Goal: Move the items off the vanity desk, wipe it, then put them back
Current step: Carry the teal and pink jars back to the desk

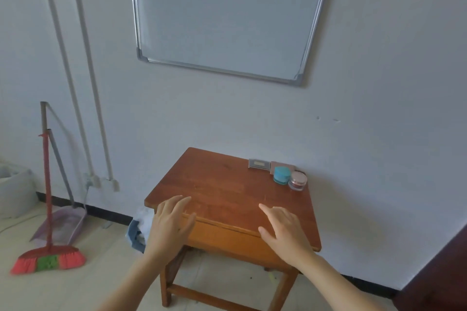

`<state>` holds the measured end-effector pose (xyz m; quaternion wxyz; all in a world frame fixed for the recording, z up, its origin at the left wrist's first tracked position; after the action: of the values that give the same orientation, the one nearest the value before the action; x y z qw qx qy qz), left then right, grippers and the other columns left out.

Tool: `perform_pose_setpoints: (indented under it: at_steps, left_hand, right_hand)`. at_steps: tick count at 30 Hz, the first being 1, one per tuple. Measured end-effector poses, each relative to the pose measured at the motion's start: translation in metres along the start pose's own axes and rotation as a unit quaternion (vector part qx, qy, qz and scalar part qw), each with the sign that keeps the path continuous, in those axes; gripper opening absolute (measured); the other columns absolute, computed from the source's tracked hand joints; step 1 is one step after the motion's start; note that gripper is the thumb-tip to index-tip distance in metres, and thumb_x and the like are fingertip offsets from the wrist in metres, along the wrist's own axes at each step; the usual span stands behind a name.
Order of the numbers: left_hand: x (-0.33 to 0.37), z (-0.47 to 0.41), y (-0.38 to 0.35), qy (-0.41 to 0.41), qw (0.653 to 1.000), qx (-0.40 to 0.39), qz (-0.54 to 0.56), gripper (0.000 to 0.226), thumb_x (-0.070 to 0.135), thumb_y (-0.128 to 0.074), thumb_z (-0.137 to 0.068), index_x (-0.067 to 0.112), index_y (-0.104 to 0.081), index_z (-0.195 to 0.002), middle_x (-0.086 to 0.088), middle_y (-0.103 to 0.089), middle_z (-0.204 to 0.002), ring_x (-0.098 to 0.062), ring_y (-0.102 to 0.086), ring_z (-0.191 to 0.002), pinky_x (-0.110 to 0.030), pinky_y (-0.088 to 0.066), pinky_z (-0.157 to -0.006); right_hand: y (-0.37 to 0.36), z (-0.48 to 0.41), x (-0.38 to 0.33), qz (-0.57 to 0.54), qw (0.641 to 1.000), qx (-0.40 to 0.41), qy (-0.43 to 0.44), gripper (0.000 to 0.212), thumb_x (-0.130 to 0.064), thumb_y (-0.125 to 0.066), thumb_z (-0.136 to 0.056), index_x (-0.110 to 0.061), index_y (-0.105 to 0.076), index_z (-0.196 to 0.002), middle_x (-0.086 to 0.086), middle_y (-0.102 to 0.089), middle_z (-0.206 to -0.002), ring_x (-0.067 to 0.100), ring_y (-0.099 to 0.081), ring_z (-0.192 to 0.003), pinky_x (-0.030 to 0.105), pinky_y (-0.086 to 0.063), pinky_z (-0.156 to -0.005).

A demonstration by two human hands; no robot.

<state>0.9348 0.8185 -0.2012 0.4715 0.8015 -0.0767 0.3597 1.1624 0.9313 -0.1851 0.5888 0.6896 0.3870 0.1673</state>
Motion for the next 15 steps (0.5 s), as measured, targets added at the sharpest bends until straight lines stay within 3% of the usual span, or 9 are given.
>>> perform_pose_setpoints:
  at_steps: [3,8,10,12,15]
  left_hand:
    - [-0.011,-0.027,-0.022,-0.007,1.0,-0.014,0.019,0.043,0.035,-0.05,-0.091,0.017,-0.048,-0.13,-0.002,-0.042,-0.138,-0.018,-0.03,-0.13,-0.035,-0.029,-0.104]
    - [-0.028,-0.051,-0.066,-0.017,0.996,-0.079,0.031,0.057,0.051,-0.041,-0.085,0.017,-0.048,-0.129,-0.003,-0.044,-0.136,-0.02,-0.033,-0.128,-0.034,-0.029,-0.104]
    - [-0.029,-0.063,-0.082,-0.014,0.995,-0.091,0.028,0.046,0.039,-0.048,-0.091,0.018,-0.046,-0.132,-0.002,-0.042,-0.138,-0.018,-0.031,-0.13,-0.033,-0.029,-0.106]
    - [-0.026,-0.073,-0.096,-0.023,0.994,-0.1,0.026,0.044,0.036,-0.048,-0.092,0.019,-0.043,-0.133,0.0,-0.039,-0.139,-0.017,-0.029,-0.131,-0.032,-0.028,-0.106]
    - [-0.018,-0.094,-0.11,-0.03,0.992,-0.119,0.013,0.062,0.057,-0.032,-0.085,0.021,-0.041,-0.134,0.002,-0.037,-0.14,-0.016,-0.027,-0.132,-0.032,-0.028,-0.106]
  right_hand:
    - [-0.025,-0.011,0.007,-0.015,0.998,-0.037,-0.05,0.056,-0.048,-0.036,-0.092,-0.025,-0.026,-0.143,-0.007,-0.04,-0.136,0.011,-0.028,-0.133,0.03,-0.023,-0.113]
    - [-0.057,-0.001,0.03,-0.005,0.99,-0.105,-0.097,0.081,-0.072,-0.008,-0.077,-0.027,-0.025,-0.142,-0.012,-0.034,-0.143,0.009,-0.017,-0.138,0.033,-0.019,-0.116]
    - [-0.054,-0.007,0.05,0.005,0.988,-0.096,-0.125,0.058,-0.056,-0.028,-0.091,-0.028,-0.024,-0.142,-0.012,-0.03,-0.145,0.009,-0.016,-0.139,0.029,-0.015,-0.114]
    - [-0.05,-0.018,0.071,0.007,0.986,-0.079,-0.15,0.052,-0.041,-0.039,-0.095,-0.027,-0.024,-0.143,-0.009,-0.031,-0.146,0.011,-0.018,-0.139,0.026,-0.016,-0.112]
    - [-0.049,-0.05,0.099,0.022,0.986,-0.073,-0.147,0.052,-0.04,-0.041,-0.095,-0.027,-0.025,-0.143,-0.008,-0.033,-0.146,0.011,-0.02,-0.139,0.025,-0.017,-0.112]
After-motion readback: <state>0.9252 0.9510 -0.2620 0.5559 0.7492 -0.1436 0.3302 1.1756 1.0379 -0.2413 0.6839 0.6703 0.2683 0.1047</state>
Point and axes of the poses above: each hand's wrist, its own z-axis away from the middle knuckle, its own y-axis out of the back of the hand, x = y × z, the point moved 3 cm from there along -z, towards the middle knuckle
